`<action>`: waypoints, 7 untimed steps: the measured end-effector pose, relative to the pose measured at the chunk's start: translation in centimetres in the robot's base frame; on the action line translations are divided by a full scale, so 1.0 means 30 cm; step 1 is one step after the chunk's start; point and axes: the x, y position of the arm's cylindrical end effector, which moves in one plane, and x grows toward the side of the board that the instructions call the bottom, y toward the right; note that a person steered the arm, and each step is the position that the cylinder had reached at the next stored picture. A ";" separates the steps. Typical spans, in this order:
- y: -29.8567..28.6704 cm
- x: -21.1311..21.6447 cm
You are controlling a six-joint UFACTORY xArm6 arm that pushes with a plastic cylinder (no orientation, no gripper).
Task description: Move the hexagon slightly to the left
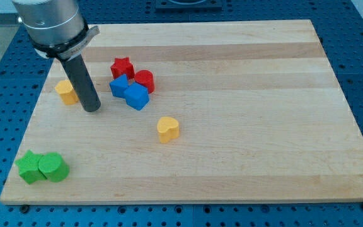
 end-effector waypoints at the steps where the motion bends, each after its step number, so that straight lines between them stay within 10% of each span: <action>1: -0.043 -0.031; 7: -0.140 -0.039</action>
